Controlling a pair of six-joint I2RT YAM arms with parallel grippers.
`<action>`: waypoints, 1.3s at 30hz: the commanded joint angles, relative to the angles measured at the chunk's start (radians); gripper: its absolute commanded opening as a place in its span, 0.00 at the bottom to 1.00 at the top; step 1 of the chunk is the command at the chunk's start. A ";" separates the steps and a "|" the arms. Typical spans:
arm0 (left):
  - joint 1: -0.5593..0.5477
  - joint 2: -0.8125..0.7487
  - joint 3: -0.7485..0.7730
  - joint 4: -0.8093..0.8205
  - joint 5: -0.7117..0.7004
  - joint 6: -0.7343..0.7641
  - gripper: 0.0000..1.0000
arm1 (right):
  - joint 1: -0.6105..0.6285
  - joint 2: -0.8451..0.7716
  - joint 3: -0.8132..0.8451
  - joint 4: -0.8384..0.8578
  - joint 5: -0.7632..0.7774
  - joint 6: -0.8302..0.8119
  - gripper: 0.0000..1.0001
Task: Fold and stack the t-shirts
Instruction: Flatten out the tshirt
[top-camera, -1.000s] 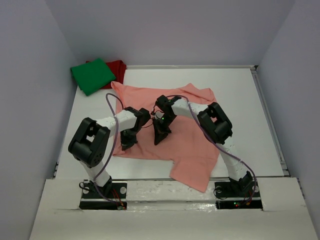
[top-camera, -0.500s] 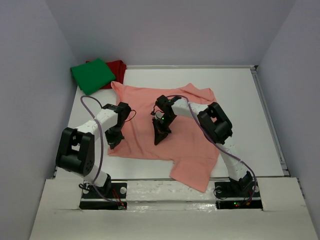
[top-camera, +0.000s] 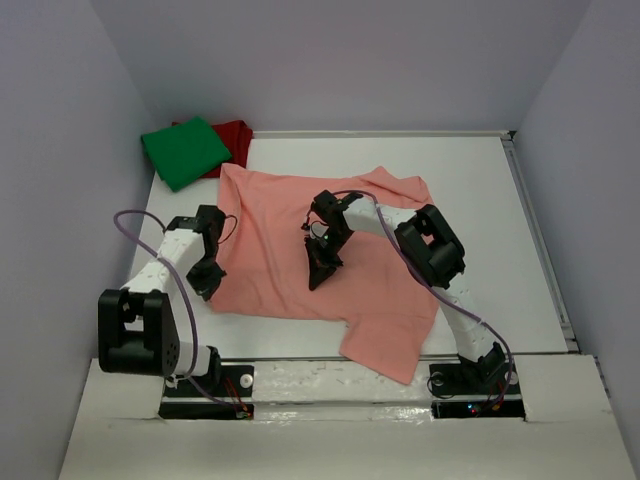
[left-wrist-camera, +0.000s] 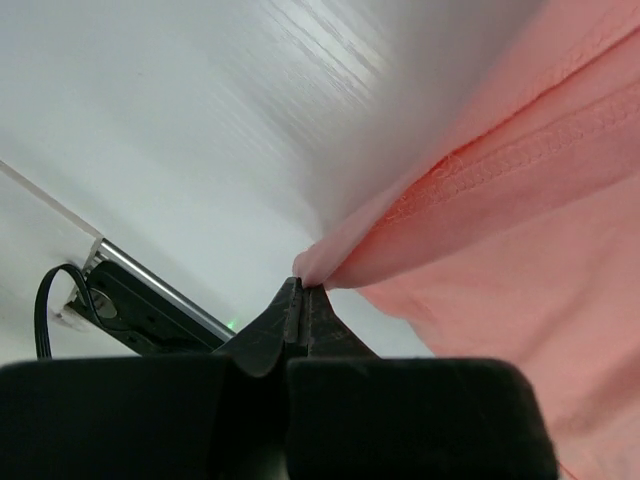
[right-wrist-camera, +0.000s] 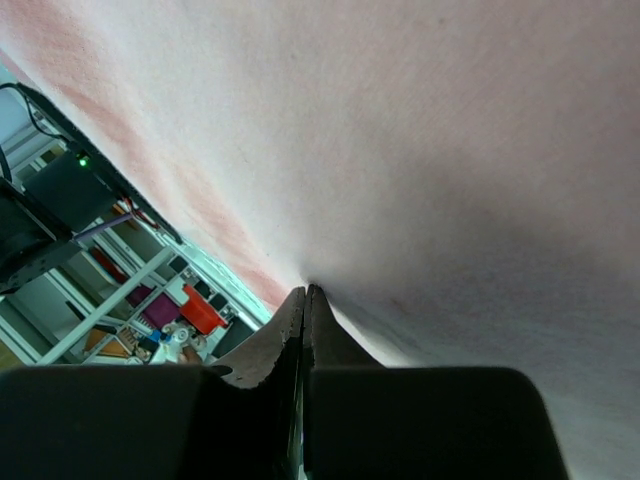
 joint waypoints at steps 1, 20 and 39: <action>0.090 -0.079 -0.005 -0.011 -0.031 -0.015 0.00 | 0.012 0.000 -0.023 -0.026 -0.011 -0.003 0.00; 0.455 -0.067 -0.089 0.191 0.253 0.089 0.52 | 0.012 -0.013 -0.049 -0.024 -0.011 -0.010 0.00; 0.454 -0.104 0.196 0.442 0.604 0.238 0.52 | 0.001 -0.047 0.026 -0.024 -0.009 -0.017 0.00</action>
